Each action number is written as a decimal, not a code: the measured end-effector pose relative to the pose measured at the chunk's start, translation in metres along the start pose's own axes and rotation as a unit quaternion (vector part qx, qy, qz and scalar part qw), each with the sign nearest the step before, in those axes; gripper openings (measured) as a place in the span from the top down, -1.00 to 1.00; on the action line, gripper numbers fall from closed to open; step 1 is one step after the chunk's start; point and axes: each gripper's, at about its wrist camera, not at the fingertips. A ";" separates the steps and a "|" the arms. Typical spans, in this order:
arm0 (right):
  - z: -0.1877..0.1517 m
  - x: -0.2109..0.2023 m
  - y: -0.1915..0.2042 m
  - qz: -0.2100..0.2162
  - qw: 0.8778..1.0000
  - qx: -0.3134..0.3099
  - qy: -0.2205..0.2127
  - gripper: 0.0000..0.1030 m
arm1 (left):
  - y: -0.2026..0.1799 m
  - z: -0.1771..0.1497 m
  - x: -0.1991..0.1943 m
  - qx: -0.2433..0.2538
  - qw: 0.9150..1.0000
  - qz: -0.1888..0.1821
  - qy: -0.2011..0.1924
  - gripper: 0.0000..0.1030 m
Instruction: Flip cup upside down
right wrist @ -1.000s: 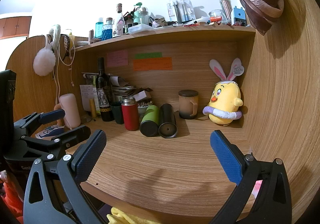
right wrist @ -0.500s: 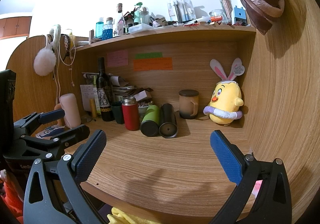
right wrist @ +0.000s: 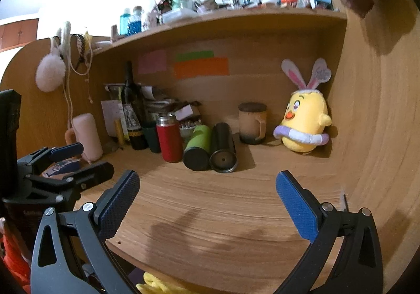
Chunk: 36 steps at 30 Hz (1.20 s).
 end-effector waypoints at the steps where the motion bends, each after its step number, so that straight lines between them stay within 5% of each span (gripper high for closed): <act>1: -0.001 0.006 -0.003 -0.001 1.000 0.003 0.005 -1.00 | 0.005 0.000 0.011 -0.009 1.000 0.001 0.011 -1.00; 8: -0.009 0.045 -0.035 -0.018 0.998 0.036 0.043 -1.00 | 0.058 0.009 0.104 -0.077 0.993 -0.017 0.083 -1.00; 10: -0.011 0.052 -0.044 -0.023 0.998 0.044 0.050 -1.00 | 0.074 0.013 0.132 -0.098 0.991 -0.015 0.095 -0.80; 12: -0.013 0.059 -0.053 -0.029 0.997 0.050 0.057 -1.00 | 0.083 0.015 0.156 -0.101 0.989 -0.007 0.112 -0.39; 17: -0.021 0.077 -0.070 -0.038 0.994 0.065 0.076 -1.00 | 0.096 0.015 0.207 -0.090 0.987 0.022 0.130 -0.36; 36: -0.042 0.102 -0.086 -0.024 0.988 0.101 0.118 -1.00 | 0.088 0.024 0.252 -0.024 0.991 0.068 0.114 -0.19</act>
Point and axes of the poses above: each gripper's, at about its wrist camera, not at the fingertips, and x roughly the way its jaws point, y to its left, z to its top, and after that the axes turned 10 degrees about -y, right-handed
